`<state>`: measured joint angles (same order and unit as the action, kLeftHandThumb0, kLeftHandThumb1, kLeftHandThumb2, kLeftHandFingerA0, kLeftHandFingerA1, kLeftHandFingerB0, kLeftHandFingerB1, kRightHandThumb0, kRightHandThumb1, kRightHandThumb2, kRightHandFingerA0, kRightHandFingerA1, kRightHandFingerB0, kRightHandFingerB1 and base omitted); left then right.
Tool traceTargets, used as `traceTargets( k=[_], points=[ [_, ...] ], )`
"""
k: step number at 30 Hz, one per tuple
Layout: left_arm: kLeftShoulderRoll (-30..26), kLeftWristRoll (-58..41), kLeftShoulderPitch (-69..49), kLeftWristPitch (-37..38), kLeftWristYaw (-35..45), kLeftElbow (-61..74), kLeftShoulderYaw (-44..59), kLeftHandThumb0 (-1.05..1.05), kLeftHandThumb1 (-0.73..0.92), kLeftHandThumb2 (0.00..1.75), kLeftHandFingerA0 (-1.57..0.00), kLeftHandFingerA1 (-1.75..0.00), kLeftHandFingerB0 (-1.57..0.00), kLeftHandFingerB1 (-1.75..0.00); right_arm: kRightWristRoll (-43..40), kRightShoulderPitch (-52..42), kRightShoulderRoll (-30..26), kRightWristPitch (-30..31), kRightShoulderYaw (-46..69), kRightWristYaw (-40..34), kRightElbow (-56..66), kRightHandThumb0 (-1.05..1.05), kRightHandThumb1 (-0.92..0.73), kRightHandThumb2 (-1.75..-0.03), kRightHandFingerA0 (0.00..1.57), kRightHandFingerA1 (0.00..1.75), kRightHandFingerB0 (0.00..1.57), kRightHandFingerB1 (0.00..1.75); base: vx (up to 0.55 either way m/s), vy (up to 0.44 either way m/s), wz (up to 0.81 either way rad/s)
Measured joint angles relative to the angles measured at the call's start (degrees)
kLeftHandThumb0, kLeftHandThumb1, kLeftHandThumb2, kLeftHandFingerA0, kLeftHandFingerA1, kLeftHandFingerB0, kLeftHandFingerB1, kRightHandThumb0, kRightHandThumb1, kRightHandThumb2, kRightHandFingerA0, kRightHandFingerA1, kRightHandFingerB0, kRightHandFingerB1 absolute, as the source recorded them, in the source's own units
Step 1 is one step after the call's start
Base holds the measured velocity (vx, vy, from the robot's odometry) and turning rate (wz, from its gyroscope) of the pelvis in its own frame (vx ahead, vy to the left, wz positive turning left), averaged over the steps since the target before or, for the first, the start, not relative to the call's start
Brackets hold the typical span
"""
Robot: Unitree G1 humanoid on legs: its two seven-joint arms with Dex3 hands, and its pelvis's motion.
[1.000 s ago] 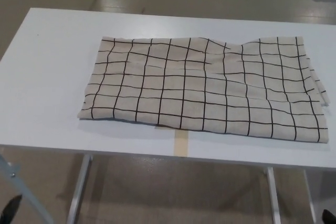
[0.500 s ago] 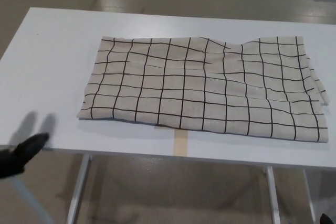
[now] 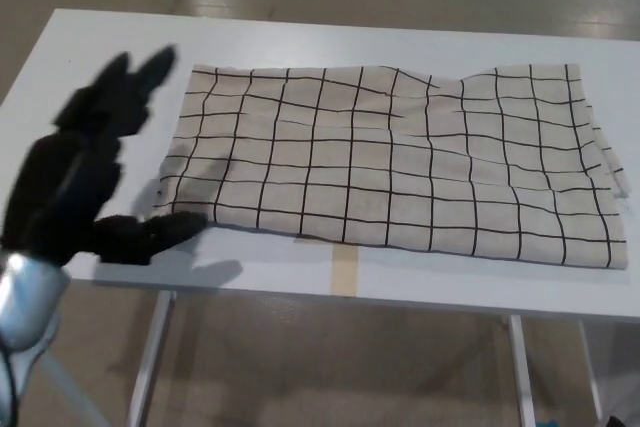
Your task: Use the left hand to fold a white towel with checkered patterns in half.
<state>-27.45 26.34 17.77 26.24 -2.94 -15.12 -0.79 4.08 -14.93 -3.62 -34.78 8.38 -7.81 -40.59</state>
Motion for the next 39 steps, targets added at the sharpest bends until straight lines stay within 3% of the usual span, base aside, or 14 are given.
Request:
traceTargets(
  k=[4,11,17,18,19,20,21,27,28,29,32,33,38,39],
  points=[
    [-0.59,4.40,5.71,-2.78,0.00,-6.66,-6.15,-0.65,0.40,0.76,0.00,-0.04,0.00,-0.12,0.01,-0.15,0.00,0.00,-0.36,-0.07,0.13,-0.42,-0.81,-0.66,0.21,0.38,0.10,0.26,0.00,0.000,0.00],
    [-0.76,10.52,12.72,-7.23,-0.11,-17.60,-14.48,-0.62,0.39,0.73,0.00,-0.02,0.00,-0.12,-0.05,-0.41,0.01,-0.01,-0.61,-0.15,0.51,-0.41,-0.81,-0.66,0.21,0.39,0.10,0.24,0.00,0.000,0.00],
    [-0.72,16.27,18.62,-11.91,-2.33,-28.08,-22.07,-0.10,0.58,0.57,0.00,-0.03,0.00,-0.18,-0.05,-0.76,0.03,-0.36,-0.67,-0.28,0.76,-0.41,-0.81,-0.66,0.21,0.39,0.10,0.24,0.00,0.000,0.00],
    [-0.65,16.99,19.48,-12.50,-3.14,-29.18,-22.97,-0.04,0.56,0.81,0.00,0.00,0.00,-0.17,-0.03,-0.83,0.03,-0.47,-0.70,-0.37,0.79,-0.41,-0.81,-0.66,0.21,0.39,0.10,0.25,0.00,0.000,0.00],
    [-0.61,17.17,19.69,-12.65,-3.35,-29.43,-23.16,-0.04,0.56,0.81,0.00,0.00,0.00,-0.17,-0.02,-0.85,0.03,-0.48,-0.71,-0.40,0.79,-0.41,-0.81,-0.66,0.21,0.39,0.10,0.25,0.00,0.000,0.00],
    [-0.38,18.20,20.76,-13.58,-4.63,-31.03,-24.49,-0.02,0.62,0.59,0.00,-0.04,0.00,-0.14,0.01,-0.99,0.03,-0.52,-0.83,-0.60,0.95,-0.41,-0.81,-0.66,0.22,0.38,0.11,0.26,0.00,0.000,0.00],
    [-0.26,18.50,21.04,-13.84,-5.05,-31.49,-24.91,-0.04,0.54,0.79,0.00,0.00,0.00,-0.17,0.02,-1.06,0.03,-0.52,-0.86,-0.68,1.03,-0.41,-0.81,-0.66,0.22,0.38,0.11,0.26,0.00,0.000,0.00],
    [1.88,19.98,23.33,-15.28,-8.78,-35.81,-27.45,-0.26,0.47,0.73,0.00,-0.04,0.00,-0.20,0.34,-1.50,0.00,-0.53,-1.23,-1.23,1.67,-0.40,-0.81,-0.66,0.22,0.39,0.11,0.26,0.00,0.000,0.00],
    [2.31,20.09,23.76,-15.45,-9.53,-36.75,-27.79,-0.28,0.51,0.55,0.00,-0.06,0.00,-0.22,0.41,-1.56,-0.01,-0.54,-1.29,-1.32,1.69,-0.40,-0.81,-0.66,0.22,0.39,0.11,0.26,0.00,0.000,0.00],
    [2.77,20.19,24.20,-15.69,-10.09,-37.63,-28.14,-0.23,0.43,0.70,0.00,-0.04,0.00,-0.22,0.46,-1.63,-0.01,-0.54,-1.31,-1.40,1.71,-0.40,-0.81,-0.66,0.22,0.39,0.11,0.27,0.00,0.000,0.00],
    [4.10,20.46,25.44,-16.42,-11.39,-39.85,-29.34,-0.09,0.57,0.58,0.00,-0.06,0.00,-0.21,0.64,-1.85,0.00,-0.54,-1.41,-1.61,1.78,-0.40,-0.82,-0.65,0.22,0.38,0.11,0.29,0.00,0.000,0.00],
    [4.42,20.56,25.74,-16.61,-11.72,-40.45,-29.70,-0.13,0.49,0.75,0.00,0.00,0.00,-0.18,0.69,-1.90,0.00,-0.54,-1.44,-1.67,1.82,-0.40,-0.82,-0.65,0.23,0.39,0.11,0.29,0.00,0.000,0.00],
    [6.65,21.39,27.64,-17.73,-13.74,-43.88,-32.27,-0.18,0.59,0.57,0.00,-0.07,0.00,-0.20,1.28,-2.23,-0.01,-0.54,-1.54,-2.11,2.03,-0.38,-0.82,-0.65,0.23,0.40,0.11,0.29,0.00,0.000,0.00],
    [6.65,21.39,27.64,-17.73,-13.74,-43.88,-32.27,-0.24,0.51,0.77,0.00,-0.05,0.00,-0.22,1.28,-2.23,-0.01,-0.54,-1.54,-2.11,2.03,-0.39,-0.82,-0.65,0.23,0.40,0.11,0.30,0.00,0.000,0.00]
  ],
)
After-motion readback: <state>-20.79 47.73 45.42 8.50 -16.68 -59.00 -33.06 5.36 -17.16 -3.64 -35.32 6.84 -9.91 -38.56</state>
